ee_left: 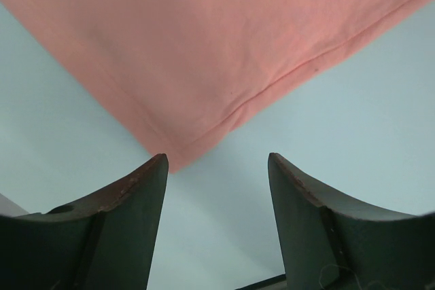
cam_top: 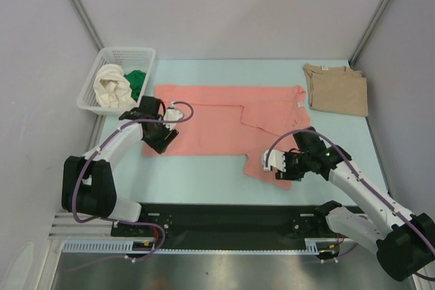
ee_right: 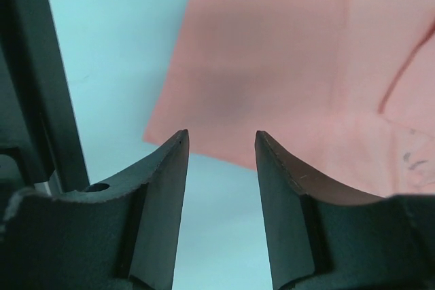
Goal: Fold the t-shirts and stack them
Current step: Fold the tshirt
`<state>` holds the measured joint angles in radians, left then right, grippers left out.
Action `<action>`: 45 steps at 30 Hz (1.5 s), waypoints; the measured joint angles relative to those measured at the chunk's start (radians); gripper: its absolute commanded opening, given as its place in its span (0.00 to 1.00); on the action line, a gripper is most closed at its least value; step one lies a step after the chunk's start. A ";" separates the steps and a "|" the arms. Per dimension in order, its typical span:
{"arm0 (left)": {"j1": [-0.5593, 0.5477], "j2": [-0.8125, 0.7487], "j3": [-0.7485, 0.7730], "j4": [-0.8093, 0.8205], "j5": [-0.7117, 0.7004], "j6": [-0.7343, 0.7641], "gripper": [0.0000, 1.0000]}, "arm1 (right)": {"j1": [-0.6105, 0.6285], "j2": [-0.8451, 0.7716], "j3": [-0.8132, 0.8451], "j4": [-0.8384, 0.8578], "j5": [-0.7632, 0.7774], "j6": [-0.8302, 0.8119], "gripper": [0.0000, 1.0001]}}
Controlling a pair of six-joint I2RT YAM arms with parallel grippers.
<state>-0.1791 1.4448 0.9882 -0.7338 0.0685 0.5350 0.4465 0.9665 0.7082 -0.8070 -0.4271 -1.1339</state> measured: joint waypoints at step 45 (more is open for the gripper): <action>0.133 -0.022 -0.059 0.046 -0.088 0.059 0.62 | 0.029 0.237 -0.108 -0.048 0.058 -0.166 0.00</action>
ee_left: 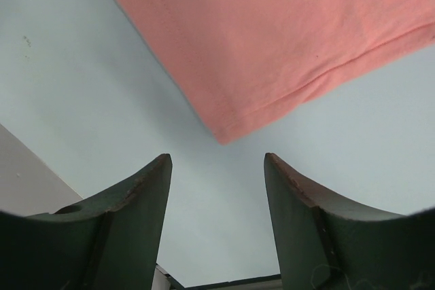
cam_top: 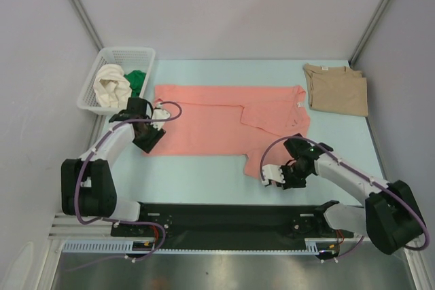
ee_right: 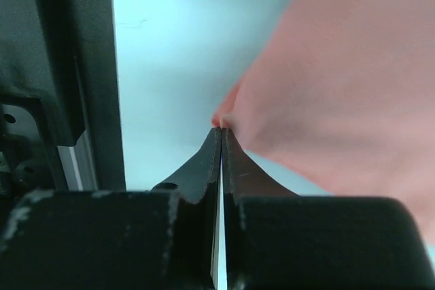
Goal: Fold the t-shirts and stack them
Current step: Fold the tshirt
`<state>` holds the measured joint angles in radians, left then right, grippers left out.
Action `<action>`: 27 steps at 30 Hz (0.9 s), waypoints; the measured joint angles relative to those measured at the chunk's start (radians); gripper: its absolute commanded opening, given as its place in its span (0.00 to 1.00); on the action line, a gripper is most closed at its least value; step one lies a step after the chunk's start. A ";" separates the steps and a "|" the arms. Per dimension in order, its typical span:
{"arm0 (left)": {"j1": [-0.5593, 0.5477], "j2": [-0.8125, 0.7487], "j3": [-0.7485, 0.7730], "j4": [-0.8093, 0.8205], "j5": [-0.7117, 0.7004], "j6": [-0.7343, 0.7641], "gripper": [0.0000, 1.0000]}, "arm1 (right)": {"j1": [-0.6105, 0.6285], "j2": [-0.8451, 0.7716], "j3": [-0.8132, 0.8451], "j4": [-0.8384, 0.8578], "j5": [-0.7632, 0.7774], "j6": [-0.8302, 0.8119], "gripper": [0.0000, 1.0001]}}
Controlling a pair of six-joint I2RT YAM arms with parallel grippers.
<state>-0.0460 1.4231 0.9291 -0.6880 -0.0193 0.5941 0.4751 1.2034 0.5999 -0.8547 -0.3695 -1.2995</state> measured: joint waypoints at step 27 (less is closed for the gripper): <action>0.082 0.215 0.065 -0.090 0.125 0.175 0.41 | -0.003 -0.150 0.136 -0.003 0.067 0.234 0.00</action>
<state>0.0360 1.6382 0.9939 -0.7776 0.1059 0.7692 0.4717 1.0531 0.7357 -0.8577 -0.3027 -1.0657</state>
